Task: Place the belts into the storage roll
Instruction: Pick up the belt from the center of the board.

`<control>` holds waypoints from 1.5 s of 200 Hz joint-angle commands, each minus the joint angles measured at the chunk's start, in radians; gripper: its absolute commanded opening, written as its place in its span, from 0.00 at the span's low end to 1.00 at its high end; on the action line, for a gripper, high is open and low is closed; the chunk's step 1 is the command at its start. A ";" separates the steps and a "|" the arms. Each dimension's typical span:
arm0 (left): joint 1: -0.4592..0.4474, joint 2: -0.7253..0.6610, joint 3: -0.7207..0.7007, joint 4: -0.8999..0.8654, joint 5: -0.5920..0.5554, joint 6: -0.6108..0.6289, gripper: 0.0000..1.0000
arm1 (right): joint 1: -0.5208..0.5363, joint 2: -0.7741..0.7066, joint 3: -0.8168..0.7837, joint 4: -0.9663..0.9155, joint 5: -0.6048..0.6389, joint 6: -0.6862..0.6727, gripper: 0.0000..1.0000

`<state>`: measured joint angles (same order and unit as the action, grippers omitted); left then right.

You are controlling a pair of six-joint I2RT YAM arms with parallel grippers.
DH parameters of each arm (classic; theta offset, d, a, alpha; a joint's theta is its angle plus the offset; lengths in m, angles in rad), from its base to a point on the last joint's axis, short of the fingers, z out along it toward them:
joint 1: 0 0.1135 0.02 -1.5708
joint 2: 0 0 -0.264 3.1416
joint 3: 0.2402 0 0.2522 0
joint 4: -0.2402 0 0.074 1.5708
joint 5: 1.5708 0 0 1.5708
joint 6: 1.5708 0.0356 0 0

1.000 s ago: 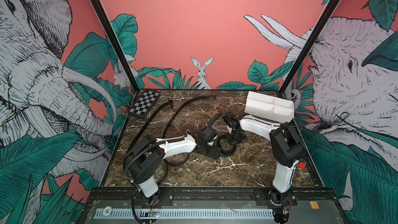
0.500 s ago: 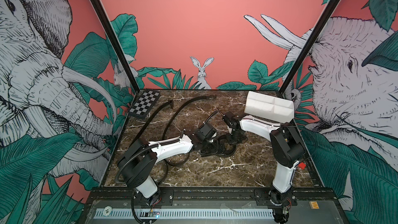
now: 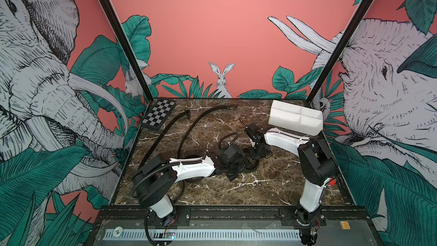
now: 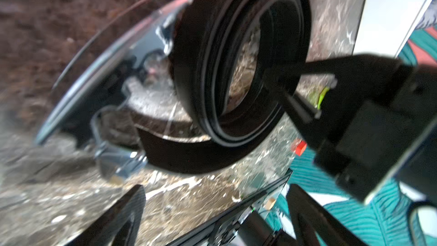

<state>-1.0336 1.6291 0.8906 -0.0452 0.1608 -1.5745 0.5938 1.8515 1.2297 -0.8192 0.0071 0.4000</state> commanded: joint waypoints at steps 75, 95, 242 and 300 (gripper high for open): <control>0.024 0.159 0.217 -0.242 -0.161 -0.063 0.79 | 0.005 0.018 -0.051 0.016 -0.016 -0.006 0.00; 0.025 0.170 0.249 -0.355 -0.179 -0.064 0.71 | 0.006 0.013 -0.055 0.013 -0.021 -0.008 0.00; 0.061 0.270 0.280 -0.371 -0.128 0.017 0.34 | 0.005 -0.023 -0.101 0.047 -0.052 0.006 0.00; 0.090 0.303 0.349 -0.525 -0.102 0.209 0.03 | 0.005 -0.078 -0.136 0.071 -0.153 0.046 0.00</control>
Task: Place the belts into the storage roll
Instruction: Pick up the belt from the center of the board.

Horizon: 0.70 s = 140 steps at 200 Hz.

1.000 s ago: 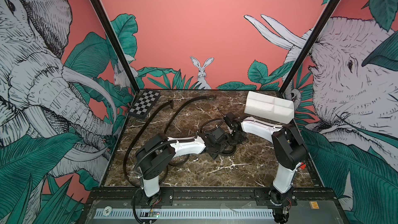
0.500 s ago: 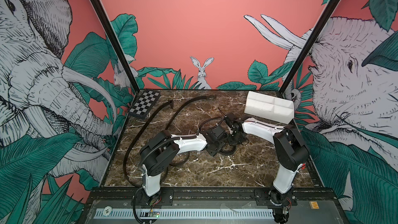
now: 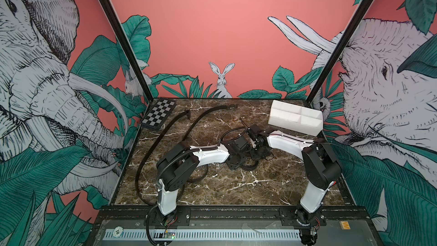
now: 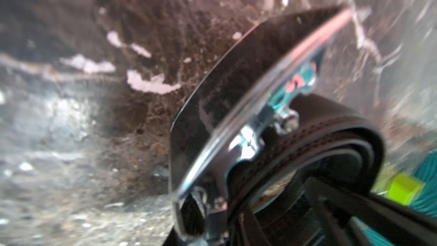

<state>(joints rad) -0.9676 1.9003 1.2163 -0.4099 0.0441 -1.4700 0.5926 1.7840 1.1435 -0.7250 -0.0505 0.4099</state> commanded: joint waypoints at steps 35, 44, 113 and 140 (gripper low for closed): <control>0.054 0.039 0.035 -0.234 0.067 0.327 0.00 | -0.015 -0.131 -0.089 -0.049 -0.158 0.066 0.45; 0.065 0.040 0.048 -0.280 0.075 0.418 0.00 | -0.039 -0.174 -0.113 -0.054 -0.175 0.072 0.55; 0.072 0.018 0.298 -0.492 -0.018 1.449 0.00 | -0.260 -0.482 -0.318 -0.002 -0.209 0.082 0.80; 0.081 -0.003 0.345 -0.525 -0.063 1.659 0.00 | -0.289 -0.489 -0.383 0.165 -0.245 0.099 0.83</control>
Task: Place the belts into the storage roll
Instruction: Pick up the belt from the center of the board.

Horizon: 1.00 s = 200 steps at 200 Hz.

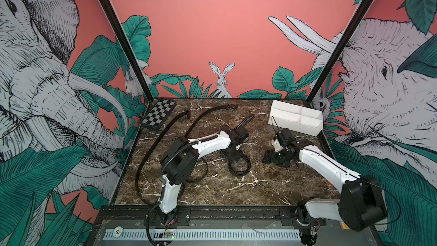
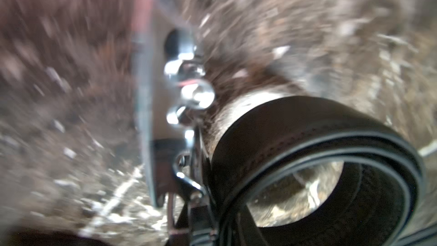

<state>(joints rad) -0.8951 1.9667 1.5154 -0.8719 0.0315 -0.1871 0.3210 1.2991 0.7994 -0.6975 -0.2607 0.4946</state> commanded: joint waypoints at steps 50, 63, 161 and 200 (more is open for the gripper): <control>-0.011 -0.172 -0.016 0.048 -0.031 0.483 0.00 | -0.017 -0.025 -0.104 0.358 -0.126 -0.036 0.83; -0.019 -0.158 -0.037 0.068 -0.080 0.526 0.00 | -0.016 -0.053 -0.113 0.369 -0.140 -0.067 0.84; -0.065 -0.080 0.184 -0.053 -0.237 0.682 0.00 | 0.043 -0.468 -0.388 0.685 -0.150 -0.265 0.90; -0.065 -0.016 0.322 -0.131 -0.227 0.673 0.00 | 0.172 -0.561 -0.465 0.797 -0.014 -0.335 0.92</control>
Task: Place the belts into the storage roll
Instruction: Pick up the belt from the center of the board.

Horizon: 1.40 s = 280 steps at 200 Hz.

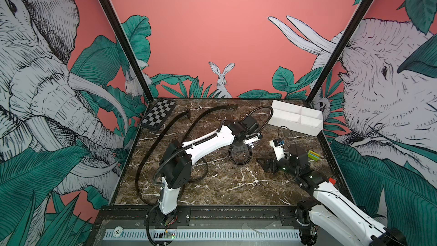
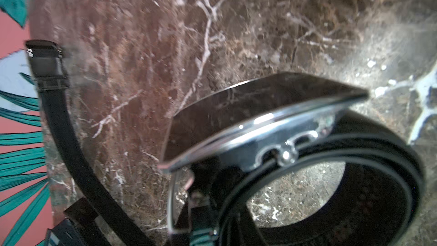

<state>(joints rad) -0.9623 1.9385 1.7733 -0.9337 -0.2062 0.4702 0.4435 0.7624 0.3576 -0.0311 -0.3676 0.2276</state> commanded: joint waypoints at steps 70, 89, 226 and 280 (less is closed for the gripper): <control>0.000 0.057 0.159 -0.172 0.019 -0.014 0.00 | 0.084 -0.050 -0.058 0.319 0.262 -0.115 0.93; -0.001 0.059 0.183 -0.190 0.039 -0.035 0.00 | 0.087 -0.001 -0.045 0.349 0.255 -0.134 0.93; -0.033 0.062 0.248 -0.225 -0.011 -0.068 0.00 | 0.110 0.050 -0.032 0.428 0.217 -0.129 0.91; -0.056 0.039 0.253 -0.212 0.035 -0.102 0.00 | 0.117 0.145 -0.066 0.566 0.211 -0.091 0.86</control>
<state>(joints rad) -1.0031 2.0315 1.9961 -1.1511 -0.1986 0.3923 0.5518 0.8646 0.3073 0.4297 -0.1528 0.1162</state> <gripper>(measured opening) 0.209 0.873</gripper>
